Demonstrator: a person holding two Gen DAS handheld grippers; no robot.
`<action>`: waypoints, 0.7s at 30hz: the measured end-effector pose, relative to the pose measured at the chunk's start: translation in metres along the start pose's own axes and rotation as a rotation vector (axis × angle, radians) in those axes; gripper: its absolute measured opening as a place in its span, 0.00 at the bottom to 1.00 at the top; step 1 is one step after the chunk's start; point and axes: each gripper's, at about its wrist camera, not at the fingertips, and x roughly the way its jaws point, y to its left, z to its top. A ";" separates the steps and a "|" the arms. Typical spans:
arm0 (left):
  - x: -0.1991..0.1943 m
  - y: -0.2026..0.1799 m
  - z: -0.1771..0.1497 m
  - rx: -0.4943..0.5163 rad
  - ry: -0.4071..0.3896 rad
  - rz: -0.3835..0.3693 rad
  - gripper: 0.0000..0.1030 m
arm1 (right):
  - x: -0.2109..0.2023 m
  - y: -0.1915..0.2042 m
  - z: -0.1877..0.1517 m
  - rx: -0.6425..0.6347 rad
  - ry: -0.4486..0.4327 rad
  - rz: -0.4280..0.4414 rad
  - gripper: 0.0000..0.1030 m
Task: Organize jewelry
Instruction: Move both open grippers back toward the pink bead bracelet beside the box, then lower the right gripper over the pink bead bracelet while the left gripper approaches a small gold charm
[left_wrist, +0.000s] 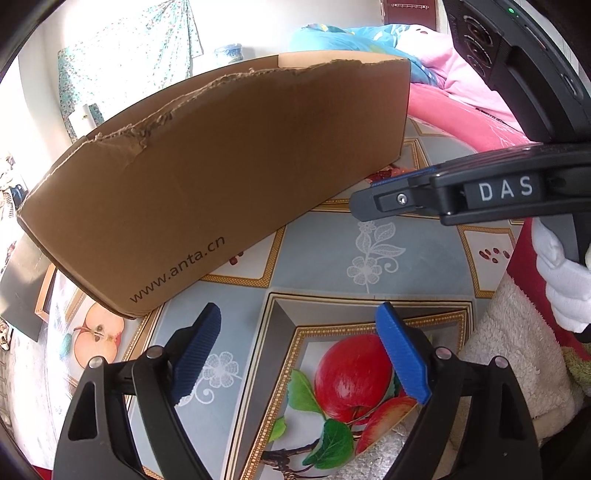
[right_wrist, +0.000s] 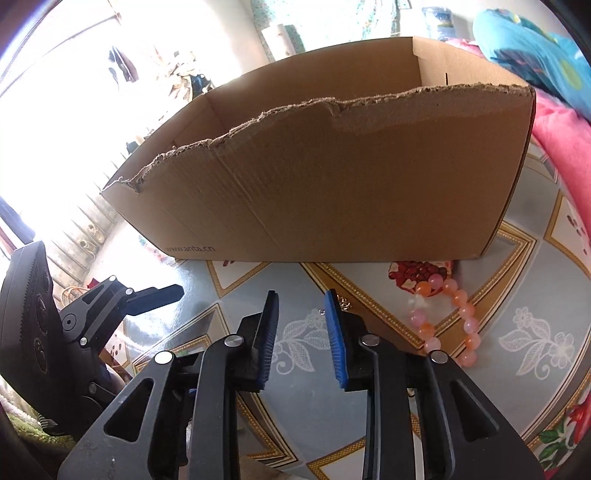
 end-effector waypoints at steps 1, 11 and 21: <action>0.000 0.000 0.000 0.000 0.000 -0.001 0.81 | 0.001 0.001 0.002 -0.015 -0.001 -0.015 0.26; -0.002 0.007 -0.001 -0.013 0.003 -0.009 0.83 | 0.014 -0.001 0.003 -0.081 0.013 -0.124 0.04; 0.001 0.017 -0.002 -0.045 0.007 -0.021 0.85 | -0.002 -0.008 -0.004 -0.005 0.009 0.032 0.00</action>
